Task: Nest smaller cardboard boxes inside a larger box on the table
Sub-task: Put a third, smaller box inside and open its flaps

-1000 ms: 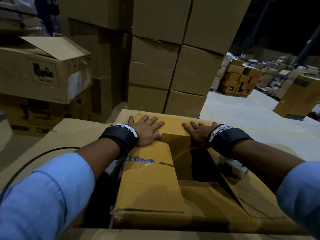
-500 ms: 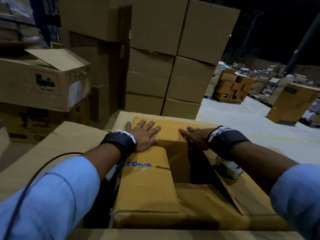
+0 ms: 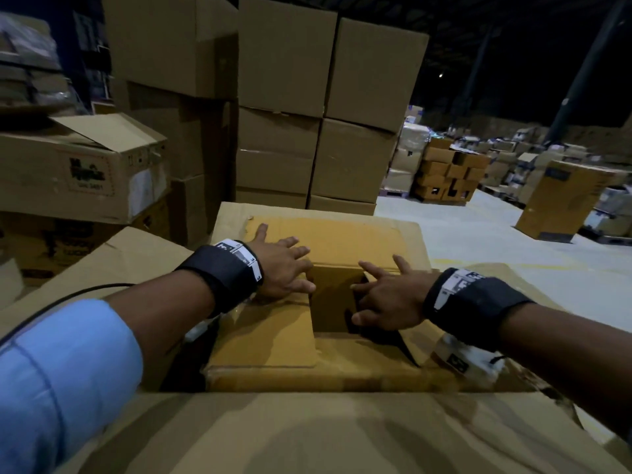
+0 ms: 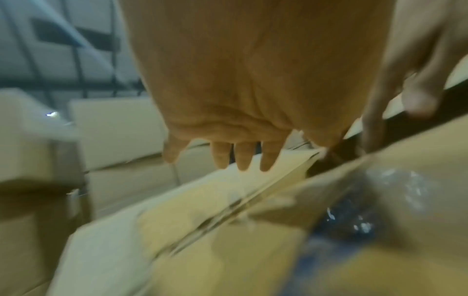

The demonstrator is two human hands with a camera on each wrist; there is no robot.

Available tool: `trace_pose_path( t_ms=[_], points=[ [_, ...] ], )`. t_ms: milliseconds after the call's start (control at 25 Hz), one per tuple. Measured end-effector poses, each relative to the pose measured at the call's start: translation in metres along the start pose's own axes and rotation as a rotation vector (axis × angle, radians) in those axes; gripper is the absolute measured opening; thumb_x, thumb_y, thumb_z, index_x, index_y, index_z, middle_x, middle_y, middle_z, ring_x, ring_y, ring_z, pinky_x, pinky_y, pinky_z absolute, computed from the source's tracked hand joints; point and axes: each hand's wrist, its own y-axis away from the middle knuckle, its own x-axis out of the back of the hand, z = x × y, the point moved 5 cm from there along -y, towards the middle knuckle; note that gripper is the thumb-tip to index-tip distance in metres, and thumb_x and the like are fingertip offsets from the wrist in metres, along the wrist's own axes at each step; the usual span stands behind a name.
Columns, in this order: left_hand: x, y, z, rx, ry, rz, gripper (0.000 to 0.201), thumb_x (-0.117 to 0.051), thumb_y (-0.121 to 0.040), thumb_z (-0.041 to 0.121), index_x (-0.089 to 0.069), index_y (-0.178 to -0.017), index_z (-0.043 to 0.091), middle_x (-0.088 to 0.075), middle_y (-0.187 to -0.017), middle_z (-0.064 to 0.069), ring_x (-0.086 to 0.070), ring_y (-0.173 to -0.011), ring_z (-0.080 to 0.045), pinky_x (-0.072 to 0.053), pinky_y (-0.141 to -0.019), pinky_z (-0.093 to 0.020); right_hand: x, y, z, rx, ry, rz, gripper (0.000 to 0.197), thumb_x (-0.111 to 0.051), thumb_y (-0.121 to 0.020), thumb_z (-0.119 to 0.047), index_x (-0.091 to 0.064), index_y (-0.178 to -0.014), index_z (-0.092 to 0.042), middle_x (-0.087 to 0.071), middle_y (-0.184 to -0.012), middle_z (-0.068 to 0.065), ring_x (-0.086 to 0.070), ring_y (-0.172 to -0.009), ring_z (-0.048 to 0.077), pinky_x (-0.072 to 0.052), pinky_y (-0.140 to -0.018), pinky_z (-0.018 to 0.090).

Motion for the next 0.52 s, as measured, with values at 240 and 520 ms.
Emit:
trace_pose_path(
  t_ms=[240, 520],
  points=[
    [0.048, 0.027, 0.064, -0.058, -0.076, 0.03, 0.072, -0.017, -0.096, 0.069, -0.018, -0.157, 0.029, -0.004, -0.166, 0.003, -0.001, -0.153, -0.024, 0.004, -0.112, -0.073, -0.003, 0.036, 0.007, -0.085, 0.201, 0.077, 0.048, -0.042, -0.097, -0.046, -0.051, -0.14, -0.027, -0.023, -0.163, -0.005, 0.017, -0.15, 0.034, 0.017, -0.103, 0.079],
    [0.05, 0.018, 0.146, -0.059, -0.097, -0.025, 0.074, -0.017, -0.095, 0.071, -0.015, -0.158, 0.032, -0.001, -0.167, 0.003, 0.006, -0.152, -0.024, 0.008, -0.108, -0.076, 0.007, 0.089, 0.026, -0.277, 0.405, 0.224, 0.037, -0.039, -0.102, -0.043, -0.063, -0.127, -0.029, -0.053, -0.145, -0.003, 0.003, -0.152, 0.036, 0.017, -0.108, 0.072]
  ],
)
